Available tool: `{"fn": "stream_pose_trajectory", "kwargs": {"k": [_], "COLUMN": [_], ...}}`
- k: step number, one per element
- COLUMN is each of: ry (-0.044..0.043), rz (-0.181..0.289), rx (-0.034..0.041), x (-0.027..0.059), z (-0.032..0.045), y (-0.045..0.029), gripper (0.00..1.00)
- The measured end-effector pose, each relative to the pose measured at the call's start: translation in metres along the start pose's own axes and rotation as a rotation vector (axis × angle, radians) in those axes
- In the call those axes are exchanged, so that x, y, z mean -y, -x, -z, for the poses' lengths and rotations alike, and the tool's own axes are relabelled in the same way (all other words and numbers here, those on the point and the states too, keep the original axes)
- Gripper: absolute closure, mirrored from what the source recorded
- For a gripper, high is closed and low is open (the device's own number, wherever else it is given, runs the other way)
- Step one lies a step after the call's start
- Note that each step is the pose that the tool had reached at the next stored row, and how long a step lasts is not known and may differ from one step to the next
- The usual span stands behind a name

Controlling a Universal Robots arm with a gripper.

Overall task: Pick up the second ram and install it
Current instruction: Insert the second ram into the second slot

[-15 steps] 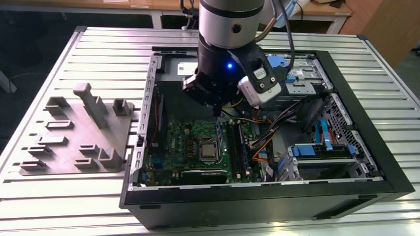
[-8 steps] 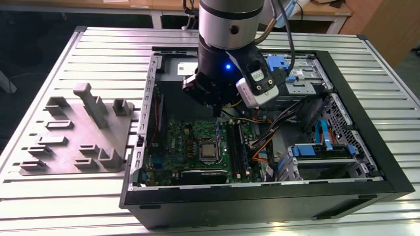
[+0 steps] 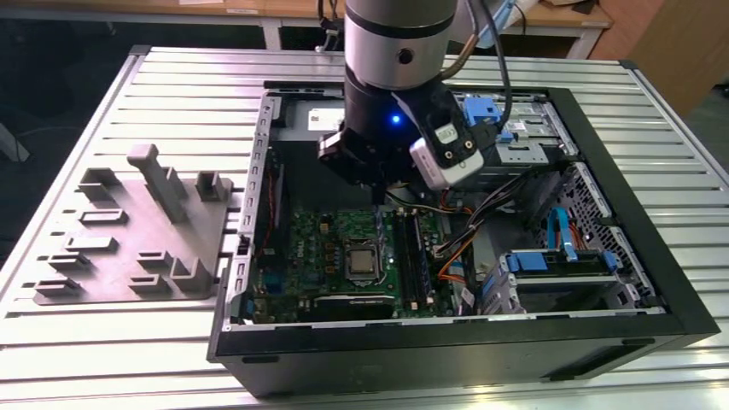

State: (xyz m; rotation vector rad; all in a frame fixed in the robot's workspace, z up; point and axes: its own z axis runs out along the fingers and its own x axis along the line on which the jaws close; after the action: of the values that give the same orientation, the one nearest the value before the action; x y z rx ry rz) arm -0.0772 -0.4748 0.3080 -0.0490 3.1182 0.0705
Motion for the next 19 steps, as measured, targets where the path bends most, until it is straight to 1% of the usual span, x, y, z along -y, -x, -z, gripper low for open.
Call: {"fn": "stream_pose_trajectory", "kwargs": {"k": [3,5,8,13,19], "ry": [-0.0001,-0.0002,-0.0003,-0.0005,-0.0004], "rz": [0.001,0.000,0.000,0.000,0.000], "rx": [0.0108,0.0139,0.0170,0.0180,0.0181], "x": [0.0001,0.0002,0.0004,0.0009,0.0017], "z": [-0.0023,-0.0039,-0.0067,-0.0108,-0.0163], "y": [0.0004,0.0019,0.0061,0.0146,0.0317], "gripper": [0.89,0.89,0.89,0.89,0.89]}}
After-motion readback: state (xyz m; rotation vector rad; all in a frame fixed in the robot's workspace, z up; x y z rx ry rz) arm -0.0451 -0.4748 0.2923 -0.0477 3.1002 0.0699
